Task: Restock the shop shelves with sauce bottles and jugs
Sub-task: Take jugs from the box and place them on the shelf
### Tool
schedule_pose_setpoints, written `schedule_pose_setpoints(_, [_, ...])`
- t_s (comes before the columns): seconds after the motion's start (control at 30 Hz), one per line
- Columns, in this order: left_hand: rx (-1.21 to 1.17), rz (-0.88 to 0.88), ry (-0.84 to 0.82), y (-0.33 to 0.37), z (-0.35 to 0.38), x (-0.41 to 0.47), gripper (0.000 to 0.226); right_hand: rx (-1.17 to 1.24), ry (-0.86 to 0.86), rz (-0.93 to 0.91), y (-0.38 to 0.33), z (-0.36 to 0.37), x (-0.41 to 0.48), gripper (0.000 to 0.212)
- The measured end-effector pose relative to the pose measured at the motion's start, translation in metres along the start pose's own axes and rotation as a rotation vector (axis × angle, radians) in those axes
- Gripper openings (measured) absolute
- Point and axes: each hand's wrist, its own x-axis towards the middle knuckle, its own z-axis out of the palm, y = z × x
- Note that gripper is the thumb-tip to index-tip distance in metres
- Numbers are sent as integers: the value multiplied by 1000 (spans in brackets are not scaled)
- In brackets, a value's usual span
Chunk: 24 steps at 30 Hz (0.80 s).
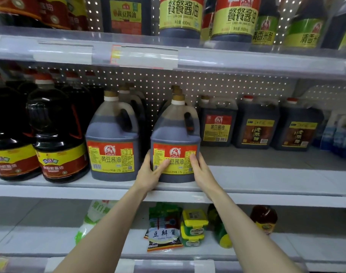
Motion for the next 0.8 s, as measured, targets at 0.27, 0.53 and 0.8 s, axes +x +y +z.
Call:
schedule_pose_setpoints(0.27, [34, 4, 36, 2, 3, -4, 77, 5, 18, 10, -3, -1, -1, 52])
schedule_pose_setpoints(0.53, [41, -11, 24, -1, 0, -2, 92, -11, 43, 6, -1, 1, -2, 52])
schedule_pose_setpoints(0.8, [37, -34, 5, 0, 0, -1, 91, -23, 42, -9, 2, 1, 0, 55])
